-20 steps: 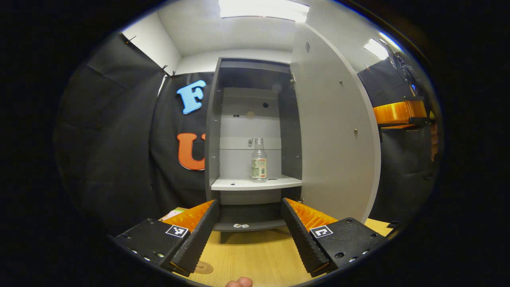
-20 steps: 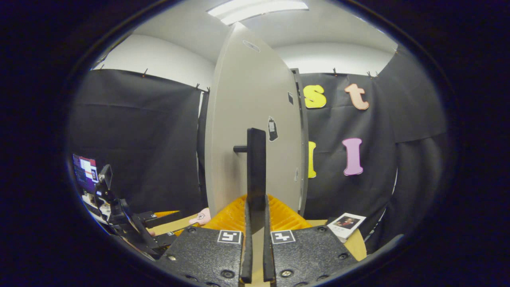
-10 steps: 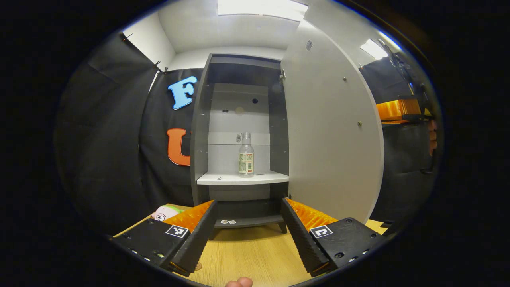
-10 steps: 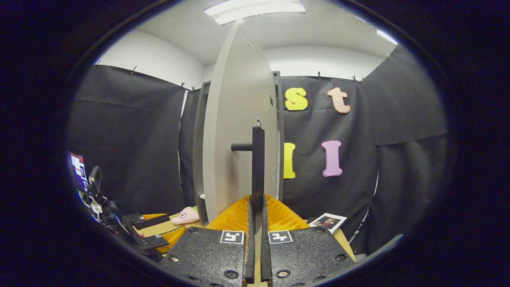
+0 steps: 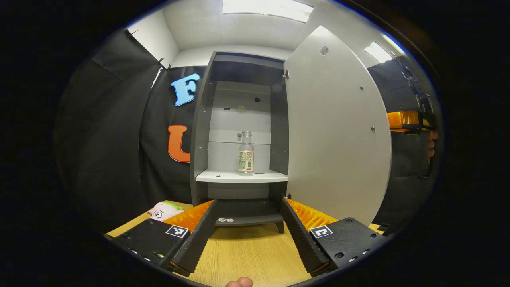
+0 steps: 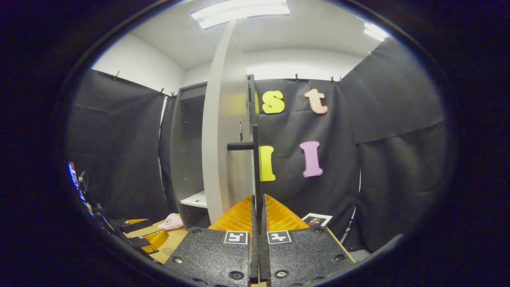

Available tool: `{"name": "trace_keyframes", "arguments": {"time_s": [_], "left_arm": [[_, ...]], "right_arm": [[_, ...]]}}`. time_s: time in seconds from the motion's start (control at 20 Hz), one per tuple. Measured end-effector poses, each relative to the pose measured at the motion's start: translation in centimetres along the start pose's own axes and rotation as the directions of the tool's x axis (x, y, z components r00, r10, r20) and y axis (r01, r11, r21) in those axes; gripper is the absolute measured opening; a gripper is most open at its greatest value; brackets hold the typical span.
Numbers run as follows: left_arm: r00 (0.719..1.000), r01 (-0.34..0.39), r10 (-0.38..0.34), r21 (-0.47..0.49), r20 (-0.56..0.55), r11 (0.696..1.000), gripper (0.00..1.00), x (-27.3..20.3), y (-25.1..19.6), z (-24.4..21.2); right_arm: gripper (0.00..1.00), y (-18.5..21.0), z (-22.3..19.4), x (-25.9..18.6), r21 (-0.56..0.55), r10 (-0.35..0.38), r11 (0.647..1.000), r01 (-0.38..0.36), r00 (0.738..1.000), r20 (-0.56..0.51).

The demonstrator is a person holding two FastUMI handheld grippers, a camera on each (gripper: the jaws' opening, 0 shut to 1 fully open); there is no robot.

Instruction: Open the cabinet door with the right hand, grasp the bottle in the cabinet with the left hand and place it on the coaster, then close the cabinet door with the right hand.

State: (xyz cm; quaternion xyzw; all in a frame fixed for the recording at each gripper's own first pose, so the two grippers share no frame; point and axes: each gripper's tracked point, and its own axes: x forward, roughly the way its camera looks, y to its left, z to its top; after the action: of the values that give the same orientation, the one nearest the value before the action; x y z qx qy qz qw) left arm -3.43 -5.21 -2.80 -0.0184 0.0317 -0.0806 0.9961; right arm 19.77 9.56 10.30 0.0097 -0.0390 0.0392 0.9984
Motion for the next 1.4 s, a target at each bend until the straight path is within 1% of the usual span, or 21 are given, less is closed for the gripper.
{"name": "trace_keyframes", "arguments": {"time_s": [0.1,0.3,0.55,0.65,0.8,0.85,0.9,0.95,1.0,1.1,1.15,1.2,1.25,1.3,1.35,1.4], "left_arm": [[1.000,-0.003,0.003,0.003,-0.001,1.000,0.95,0.0,-0.1,0.0],[1.000,-0.015,0.015,0.019,-0.003,1.000,0.95,0.1,0.2,-0.2],[1.000,-0.020,0.020,0.016,0.011,1.000,0.95,0.4,0.2,0.2],[1.000,-0.019,0.019,0.022,0.008,1.000,0.95,0.4,0.2,0.2],[1.000,-0.017,0.016,0.032,0.014,0.999,0.95,0.5,0.2,0.4],[1.000,-0.016,0.015,0.037,0.014,0.999,0.95,0.4,0.3,0.5],[1.000,-0.017,0.016,0.043,0.015,0.999,0.95,0.4,0.4,0.5],[1.000,-0.019,0.018,0.046,0.016,0.999,0.95,0.5,0.4,0.5],[1.000,-0.018,0.017,0.046,0.014,0.999,0.94,0.5,0.4,0.4],[1.000,-0.018,0.017,0.044,0.012,0.999,0.95,0.7,0.5,0.6],[1.000,-0.024,0.024,0.045,0.015,0.999,0.95,0.8,0.6,0.8],[0.999,-0.029,0.028,0.043,0.020,0.999,0.95,0.9,0.8,1.0],[0.999,-0.028,0.027,0.038,0.023,0.999,0.95,1.0,0.8,1.3],[0.999,-0.027,0.026,0.036,0.027,0.999,0.95,1.1,0.9,1.5],[0.999,-0.025,0.024,0.040,0.030,0.999,0.95,1.5,1.0,1.8],[0.999,-0.022,0.020,0.047,0.029,0.999,0.95,1.9,1.2,2.0]], "right_arm": [[0.05,0.0,0.1,0.0,0.003,0.016,1.000,-0.016,1.000,0.005],[0.05,-0.4,-0.1,-0.3,-0.044,-0.005,0.999,0.004,1.000,-0.006],[0.05,-0.4,-0.4,-1.8,0.020,0.034,0.999,-0.034,0.999,0.020],[0.05,-0.7,-1.4,-2.5,0.034,0.042,0.999,-0.042,0.999,0.012],[0.06,-1.6,-3.0,-3.2,-0.026,0.024,0.999,-0.024,1.000,-0.012],[0.05,-1.9,-3.5,-3.1,-0.061,0.006,0.998,-0.007,1.000,-0.021],[0.08,-2.4,-4.6,-3.0,-0.095,-0.013,0.995,0.010,0.999,-0.039],[0.19,-2.5,-5.2,-2.9,-0.127,-0.028,0.992,0.021,0.998,-0.055],[0.42,-2.8,-5.6,-2.7,-0.150,-0.046,0.988,0.037,0.997,-0.058],[0.65,-3.1,-5.9,-2.1,-0.144,-0.062,0.988,0.054,0.997,-0.052],[0.68,-3.4,-6.2,-1.8,-0.125,-0.066,0.990,0.059,0.996,-0.053],[0.74,-3.9,-6.4,-1.7,-0.105,-0.069,0.993,0.062,0.996,-0.058],[0.77,-4.3,-6.4,-1.5,-0.082,-0.074,0.994,0.069,0.996,-0.058],[0.86,-4.7,-6.5,-1.4,-0.060,-0.078,0.995,0.075,0.995,-0.059],[0.90,-4.9,-6.5,-1.3,-0.040,-0.081,0.996,0.079,0.995,-0.056],[0.98,-4.9,-6.7,-1.1,-0.026,-0.077,0.997,0.076,0.995,-0.059]]}}
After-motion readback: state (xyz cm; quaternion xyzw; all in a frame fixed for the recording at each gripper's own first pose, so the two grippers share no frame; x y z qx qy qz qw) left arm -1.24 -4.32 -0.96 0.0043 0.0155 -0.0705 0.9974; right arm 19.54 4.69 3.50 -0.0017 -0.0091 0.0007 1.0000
